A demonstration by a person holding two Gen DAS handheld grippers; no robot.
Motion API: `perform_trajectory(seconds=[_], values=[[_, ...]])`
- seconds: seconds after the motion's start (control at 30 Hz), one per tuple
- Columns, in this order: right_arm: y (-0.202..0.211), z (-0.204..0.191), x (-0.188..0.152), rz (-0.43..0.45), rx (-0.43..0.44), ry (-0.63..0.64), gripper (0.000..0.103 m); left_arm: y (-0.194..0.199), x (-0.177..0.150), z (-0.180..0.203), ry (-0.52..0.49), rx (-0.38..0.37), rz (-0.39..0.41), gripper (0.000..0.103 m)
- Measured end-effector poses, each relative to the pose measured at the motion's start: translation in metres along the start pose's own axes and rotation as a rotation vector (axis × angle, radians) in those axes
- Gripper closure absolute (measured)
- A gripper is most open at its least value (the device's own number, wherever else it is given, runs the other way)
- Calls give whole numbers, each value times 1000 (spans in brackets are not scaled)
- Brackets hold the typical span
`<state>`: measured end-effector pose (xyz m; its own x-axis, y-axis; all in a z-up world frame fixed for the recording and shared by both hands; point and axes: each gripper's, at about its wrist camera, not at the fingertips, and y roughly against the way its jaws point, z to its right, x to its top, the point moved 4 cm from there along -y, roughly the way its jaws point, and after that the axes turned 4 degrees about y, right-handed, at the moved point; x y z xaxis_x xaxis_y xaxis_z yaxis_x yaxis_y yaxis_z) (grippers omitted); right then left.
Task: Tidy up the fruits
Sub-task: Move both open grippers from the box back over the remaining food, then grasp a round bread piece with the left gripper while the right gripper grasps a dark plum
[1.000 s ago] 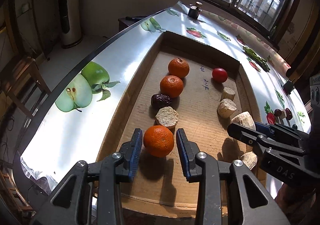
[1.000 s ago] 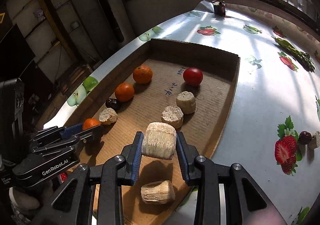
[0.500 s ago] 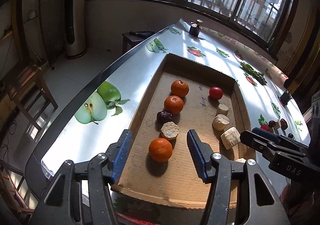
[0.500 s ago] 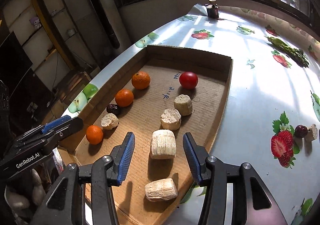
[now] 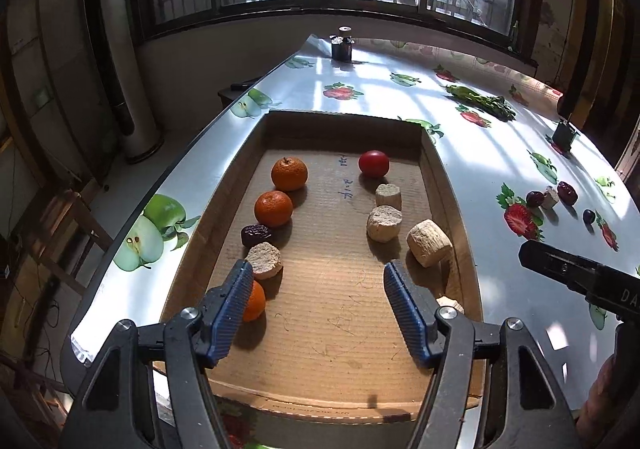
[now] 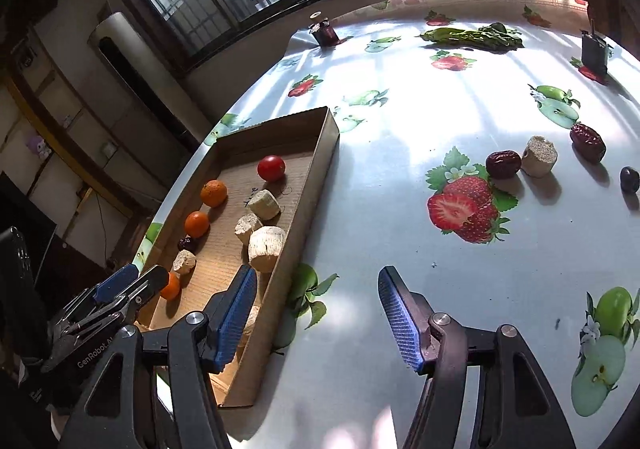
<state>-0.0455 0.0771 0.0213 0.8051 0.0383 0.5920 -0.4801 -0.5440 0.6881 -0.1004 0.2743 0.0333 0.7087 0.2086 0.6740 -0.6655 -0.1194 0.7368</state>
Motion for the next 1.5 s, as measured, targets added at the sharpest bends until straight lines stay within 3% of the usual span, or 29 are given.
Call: perform_trajectory(seconds=[0.53,0.8,1.0,1.2,1.37,1.5], values=[[22,25,-12,31,2,-36,31,20,-6,32,-71,-5,17,36],[74,48,-14,133,-37,-88,31,57,-7,35,-73,-46,64,36],[142,85,-11,239,-178,-114,30,83,-1,37,-76,-57,126,28],[188,143,-4,282,-338,-160,27,72,1,50,-101,-82,89,28],[197,190,1,261,-402,-211,27,56,5,71,-111,-134,42,28],[171,220,14,204,-429,-213,27,35,8,102,-151,-177,-13,28]])
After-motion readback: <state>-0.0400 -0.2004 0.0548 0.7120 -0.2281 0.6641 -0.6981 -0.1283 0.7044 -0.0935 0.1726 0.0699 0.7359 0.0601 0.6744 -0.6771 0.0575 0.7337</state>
